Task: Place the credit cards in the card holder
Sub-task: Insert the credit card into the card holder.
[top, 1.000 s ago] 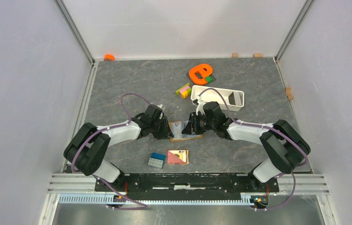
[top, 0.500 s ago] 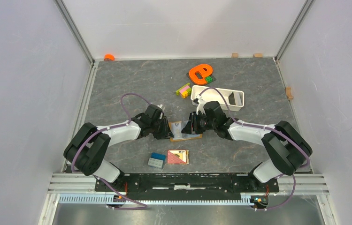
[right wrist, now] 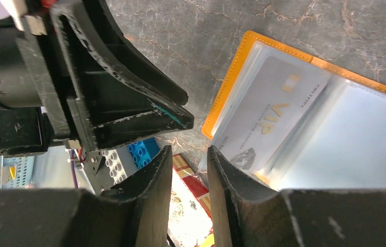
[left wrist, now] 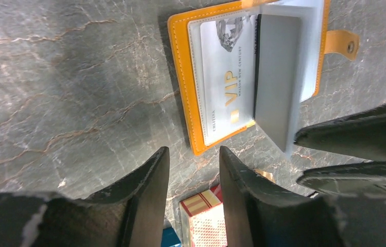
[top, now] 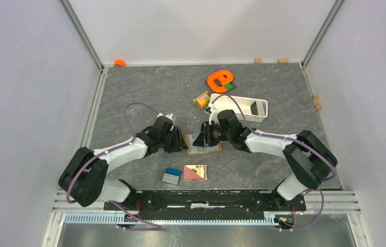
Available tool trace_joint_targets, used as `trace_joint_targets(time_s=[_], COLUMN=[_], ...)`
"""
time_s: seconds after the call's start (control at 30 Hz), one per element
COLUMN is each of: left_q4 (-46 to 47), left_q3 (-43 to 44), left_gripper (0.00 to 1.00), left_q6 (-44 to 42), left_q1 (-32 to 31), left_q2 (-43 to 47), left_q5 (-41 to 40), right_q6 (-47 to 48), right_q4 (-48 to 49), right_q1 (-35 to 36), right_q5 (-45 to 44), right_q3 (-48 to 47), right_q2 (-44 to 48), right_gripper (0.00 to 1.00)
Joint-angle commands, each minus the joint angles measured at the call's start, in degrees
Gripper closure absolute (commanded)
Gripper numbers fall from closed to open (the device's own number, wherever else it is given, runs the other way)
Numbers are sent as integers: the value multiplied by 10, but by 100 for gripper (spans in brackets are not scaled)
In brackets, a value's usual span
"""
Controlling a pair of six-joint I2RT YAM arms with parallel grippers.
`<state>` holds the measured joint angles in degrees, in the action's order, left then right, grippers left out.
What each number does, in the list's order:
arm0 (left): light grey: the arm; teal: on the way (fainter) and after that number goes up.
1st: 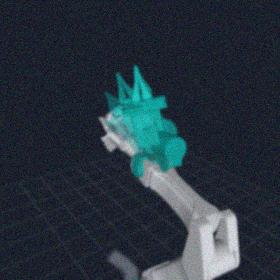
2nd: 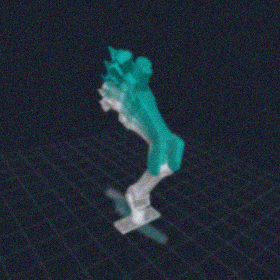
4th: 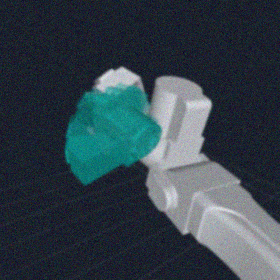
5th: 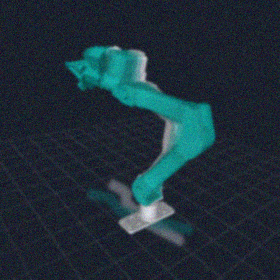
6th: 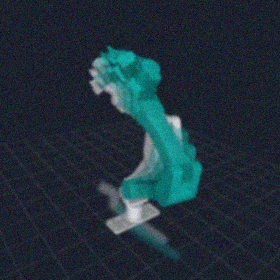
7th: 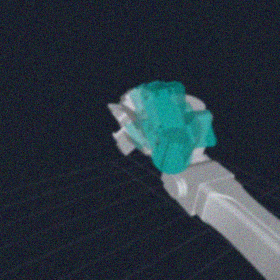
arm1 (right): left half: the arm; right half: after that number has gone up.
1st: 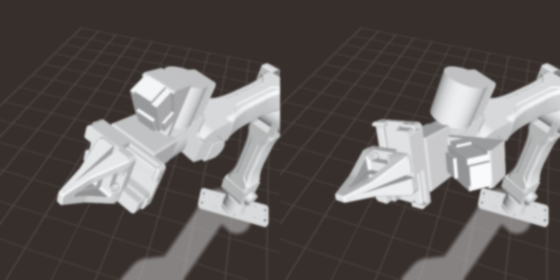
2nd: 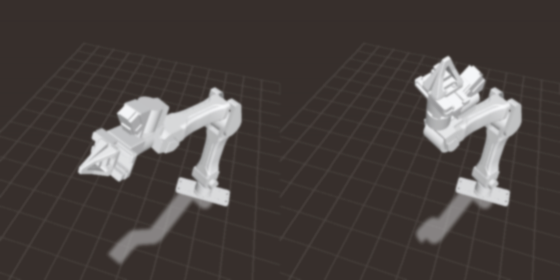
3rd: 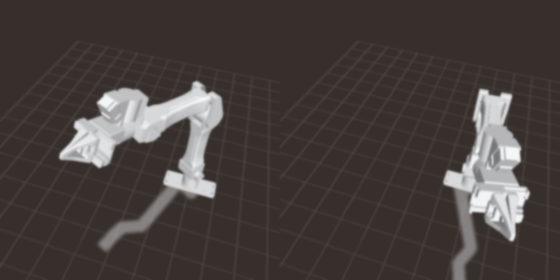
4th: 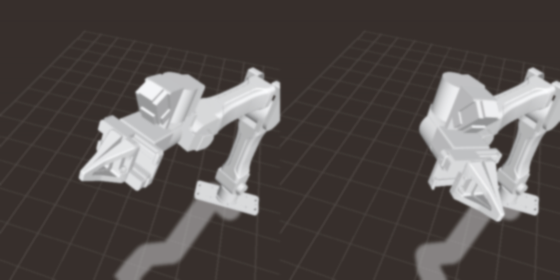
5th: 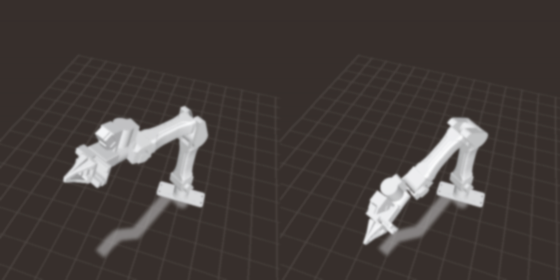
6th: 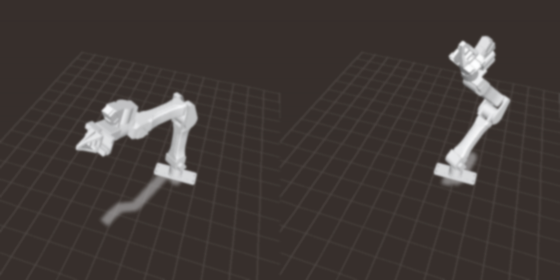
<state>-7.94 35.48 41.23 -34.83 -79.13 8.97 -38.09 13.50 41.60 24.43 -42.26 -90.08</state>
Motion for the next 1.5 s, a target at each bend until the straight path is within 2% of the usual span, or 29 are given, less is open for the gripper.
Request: trace_joint_targets(time_s=[0.0, 0.27, 0.43, 0.6, 0.83, 1.0, 1.17, 1.33, 1.47], left_q4=[-34, -59, -88, -102, -175, -246, -276, -272, -257], left_q3=[-9, -23, 7, 33, 114, 192, 252, 255, 237], left_gripper=[51, 46, 43, 39, 19, 9, 5, 4, 3], left_q6=[-11, 0, -13, -25, -91, -157, -207, -228, -224], left_q1=[7, 13, 13, 14, 18, 55, 100, 119, 137], left_q2=[44, 90, 102, 100, 87, 92, 103, 114, 117], left_q5=[-45, -44, -37, -26, -3, 25, 11, -42, -29], right_q6=[11, 57, 84, 126, 196, 260, 315, 355, 371], right_q4=[20, -48, -97, -185, -289, -363, -388, -404, -432], right_q1=[7, 6, -10, -33, -97, -152, -226, -285, -313], right_q5=[6, -43, -75, -151, -252, -371, -407, -351, -319], right_q3=[-25, -51, -54, -60, -75, -133, -203, -289, -350], right_q2=[-3, 30, 47, 70, 116, 132, 85, 1, -72], right_gripper=[62, 54, 52, 49, 41, 30, 34, 38, 42])
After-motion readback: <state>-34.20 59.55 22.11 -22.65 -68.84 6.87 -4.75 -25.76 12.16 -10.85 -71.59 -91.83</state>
